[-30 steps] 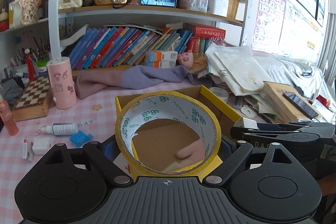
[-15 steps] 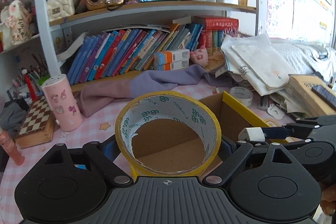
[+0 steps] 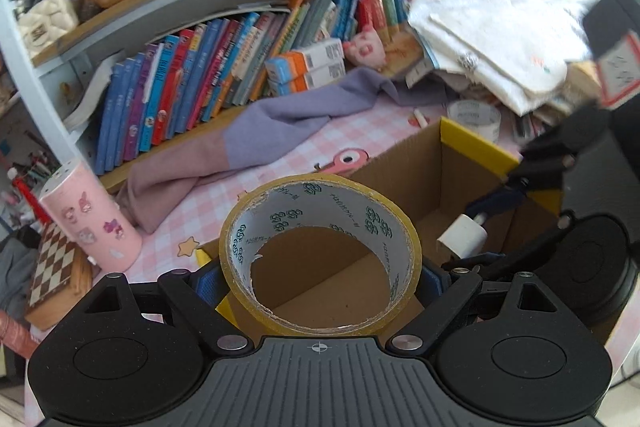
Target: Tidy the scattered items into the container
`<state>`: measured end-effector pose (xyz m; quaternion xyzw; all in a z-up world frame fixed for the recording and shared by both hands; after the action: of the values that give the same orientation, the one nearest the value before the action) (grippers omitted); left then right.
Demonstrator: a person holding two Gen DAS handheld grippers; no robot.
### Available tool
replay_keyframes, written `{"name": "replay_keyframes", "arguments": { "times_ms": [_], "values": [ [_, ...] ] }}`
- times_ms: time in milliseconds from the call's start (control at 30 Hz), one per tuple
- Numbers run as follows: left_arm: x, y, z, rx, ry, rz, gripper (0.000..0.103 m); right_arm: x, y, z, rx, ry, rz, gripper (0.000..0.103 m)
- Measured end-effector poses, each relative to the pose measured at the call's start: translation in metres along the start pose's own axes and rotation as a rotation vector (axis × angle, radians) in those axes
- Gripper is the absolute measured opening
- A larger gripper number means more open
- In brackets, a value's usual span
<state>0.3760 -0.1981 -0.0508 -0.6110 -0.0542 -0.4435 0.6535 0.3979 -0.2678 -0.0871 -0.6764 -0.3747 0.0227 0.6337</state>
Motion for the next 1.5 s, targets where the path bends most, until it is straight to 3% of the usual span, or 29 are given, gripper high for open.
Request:
{"name": "replay_keyframes", "arguments": {
  "times_ms": [233,500,633,767,1133,1500],
  "values": [
    [-0.014,0.019,-0.011,-0.014,0.080,0.104,0.091,-0.004,0.025,0.016,-0.005,-0.206,0.097,0.043],
    [-0.020,0.020,-0.010,-0.006,0.068,0.119,0.091,-0.005,0.028,0.019,0.006,-0.225,0.113,0.042],
    [-0.021,0.021,-0.009,0.009,0.061,0.129,0.092,-0.005,0.025,0.023,-0.008,-0.239,0.088,0.054],
    [-0.021,0.013,-0.006,0.035,0.048,0.094,0.098,-0.006,0.019,0.022,-0.019,-0.235,0.055,0.067],
    [-0.014,-0.033,0.004,0.060,-0.012,-0.033,0.099,0.002,-0.017,0.011,-0.016,-0.096,-0.077,0.067],
    [-0.022,-0.103,0.017,0.077,-0.149,-0.174,0.100,-0.009,-0.086,0.015,-0.078,0.090,-0.299,0.066]
  ]
}}
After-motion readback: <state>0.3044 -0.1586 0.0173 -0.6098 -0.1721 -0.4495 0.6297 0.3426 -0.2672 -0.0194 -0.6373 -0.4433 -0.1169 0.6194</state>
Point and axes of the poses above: each gripper's, at about its wrist camera, not at the fingertips, and y roughly the way its jaws point, z to its left, x to its top, the point moved 7 cm from there along y, roughly the way its jaws point, and after that the axes turned 7 degrees about z, right-handed, at the moved point
